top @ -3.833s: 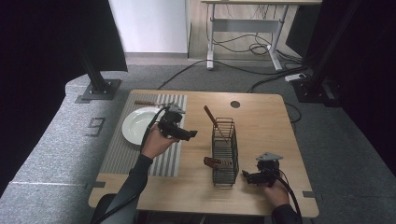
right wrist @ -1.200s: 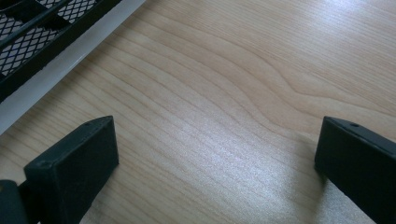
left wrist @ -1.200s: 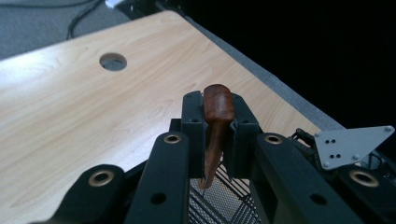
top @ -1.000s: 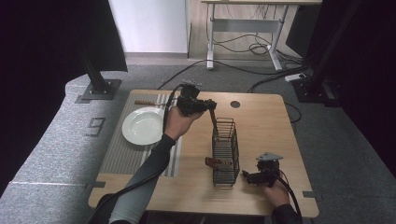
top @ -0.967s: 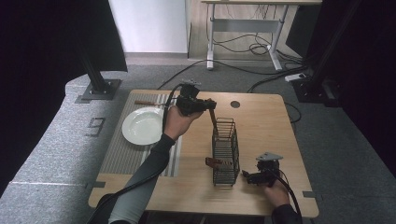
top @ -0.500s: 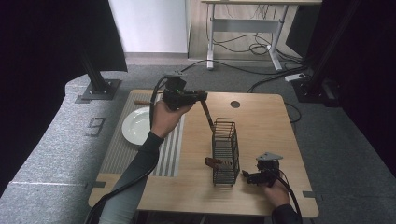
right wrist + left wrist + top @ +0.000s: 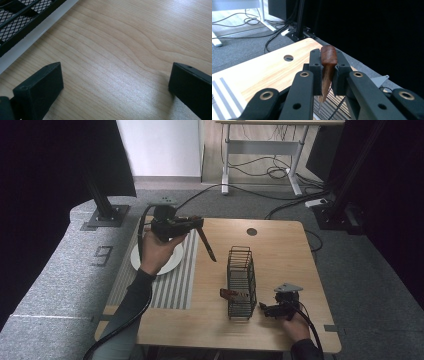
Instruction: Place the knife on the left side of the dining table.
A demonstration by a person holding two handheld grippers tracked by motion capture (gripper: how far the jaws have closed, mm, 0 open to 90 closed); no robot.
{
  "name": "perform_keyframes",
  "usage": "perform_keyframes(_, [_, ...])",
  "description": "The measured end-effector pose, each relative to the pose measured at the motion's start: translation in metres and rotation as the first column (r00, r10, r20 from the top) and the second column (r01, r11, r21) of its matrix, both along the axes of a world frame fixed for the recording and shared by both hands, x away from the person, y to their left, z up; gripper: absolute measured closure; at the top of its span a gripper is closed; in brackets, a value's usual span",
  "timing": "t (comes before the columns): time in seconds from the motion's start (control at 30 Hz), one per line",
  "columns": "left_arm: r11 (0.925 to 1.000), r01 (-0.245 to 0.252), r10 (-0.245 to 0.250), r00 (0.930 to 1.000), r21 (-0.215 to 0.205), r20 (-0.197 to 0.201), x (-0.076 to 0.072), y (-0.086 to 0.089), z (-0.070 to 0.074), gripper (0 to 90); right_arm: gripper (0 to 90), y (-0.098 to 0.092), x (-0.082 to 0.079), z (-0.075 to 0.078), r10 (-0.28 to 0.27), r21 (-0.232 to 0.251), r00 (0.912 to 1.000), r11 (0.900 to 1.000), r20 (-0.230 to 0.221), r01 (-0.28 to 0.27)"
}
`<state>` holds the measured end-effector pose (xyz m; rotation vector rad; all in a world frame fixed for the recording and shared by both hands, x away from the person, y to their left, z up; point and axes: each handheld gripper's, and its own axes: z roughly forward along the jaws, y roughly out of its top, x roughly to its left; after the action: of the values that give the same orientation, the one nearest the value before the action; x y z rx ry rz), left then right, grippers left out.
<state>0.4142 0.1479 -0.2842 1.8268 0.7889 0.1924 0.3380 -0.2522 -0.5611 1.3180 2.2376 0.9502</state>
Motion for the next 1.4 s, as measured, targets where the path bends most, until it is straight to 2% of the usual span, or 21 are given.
perform_keyframes(0.37, [0.9974, -0.061, 0.058, 0.9966, -0.038, -0.058, -0.004, 0.035, -0.035, 80.0, 0.0, 0.0, 0.0, 0.0, 0.0, 0.0, 1.0, 1.0, 0.001, 0.0])
perform_keyframes(0.73, [0.9898, -0.131, 0.125, 0.9874, -0.057, -0.097, -0.016, 0.068, -0.069, 80.0, 0.0, 0.0, 0.0, 0.0, 0.0, 0.0, 1.0, 1.0, 0.001, 0.0])
perform_keyframes(1.03, [0.9859, -0.157, 0.147, 0.9772, -0.058, -0.153, -0.018, 0.081, -0.101, 80.0, 0.0, 0.0, 0.0, 0.0, -0.001, 0.001, 1.0, 1.0, 0.005, 0.001])
perform_keyframes(1.2, [0.9825, -0.175, 0.161, 0.971, -0.064, -0.176, -0.022, 0.09, -0.114, 80.0, 0.0, 0.0, 0.0, 0.0, 0.0, 0.001, 1.0, 1.0, 0.005, 0.0])
perform_keyframes(1.33, [0.9792, -0.195, 0.181, 0.9652, -0.056, -0.189, -0.025, 0.096, -0.123, 80.0, 0.0, 0.0, 0.0, 0.0, 0.0, 0.001, 1.0, 1.0, 0.005, 0.0])
perform_keyframes(1.4, [0.9768, -0.211, 0.201, 0.961, -0.036, -0.19, -0.027, 0.099, -0.128, 80.0, 0.0, 0.0, 0.0, 0.0, 0.0, 0.001, 1.0, 1.0, 0.005, 0.0])
